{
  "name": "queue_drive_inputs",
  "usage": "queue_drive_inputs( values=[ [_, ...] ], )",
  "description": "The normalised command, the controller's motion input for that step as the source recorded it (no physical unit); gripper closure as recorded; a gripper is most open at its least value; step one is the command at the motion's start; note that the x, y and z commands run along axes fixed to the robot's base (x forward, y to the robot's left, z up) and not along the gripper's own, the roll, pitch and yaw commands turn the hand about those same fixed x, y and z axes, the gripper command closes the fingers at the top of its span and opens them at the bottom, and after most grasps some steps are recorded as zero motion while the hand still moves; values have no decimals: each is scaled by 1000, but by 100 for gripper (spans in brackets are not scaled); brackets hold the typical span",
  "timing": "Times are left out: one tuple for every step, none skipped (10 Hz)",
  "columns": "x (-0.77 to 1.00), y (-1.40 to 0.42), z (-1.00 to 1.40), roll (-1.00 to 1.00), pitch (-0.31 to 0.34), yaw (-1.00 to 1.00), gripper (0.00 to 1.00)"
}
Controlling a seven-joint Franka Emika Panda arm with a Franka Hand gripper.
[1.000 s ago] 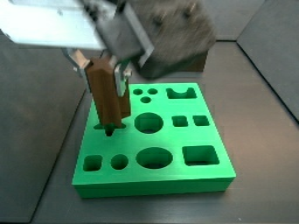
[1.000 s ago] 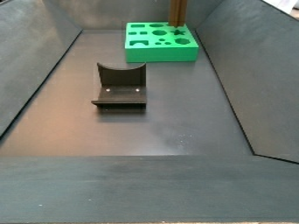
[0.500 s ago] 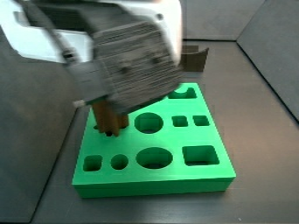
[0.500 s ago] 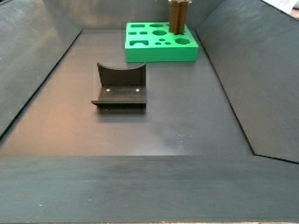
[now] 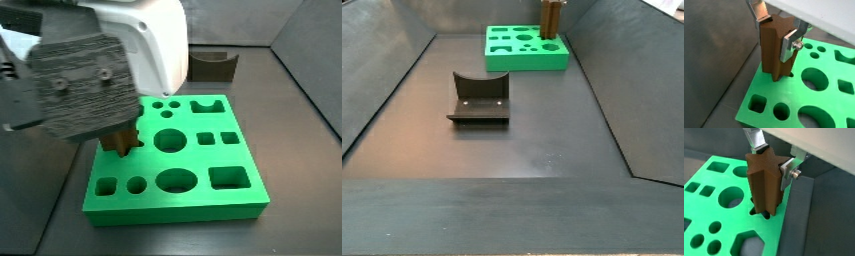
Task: Pick up the star object. Move up. Place the star object on the fixture. Regrasp the star object. Move to above the board. Insert the star object.
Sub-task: Insert the star object.
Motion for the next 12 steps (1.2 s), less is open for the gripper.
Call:
queue_drive_inputs(
  values=[
    [203,0,-297,0,-106,-486,100],
    [40,26,-274,0,-86,-309,100],
    [-66,166,-214,33,-13,-100,100],
    [-206,186,-89,34,0,0,100],
    [0,171,-109,24,6,0,100],
    [31,-66,-97,0,0,0,100],
    [120,-257,-386,0,-61,-29,100],
    [140,-317,-351,13,-46,-57,100],
    [171,-260,-306,0,-49,-106,100],
    [266,-74,-449,21,-7,-103,100],
    [0,171,-429,74,0,-26,100],
    [-69,129,-57,7,13,0,100]
  ],
)
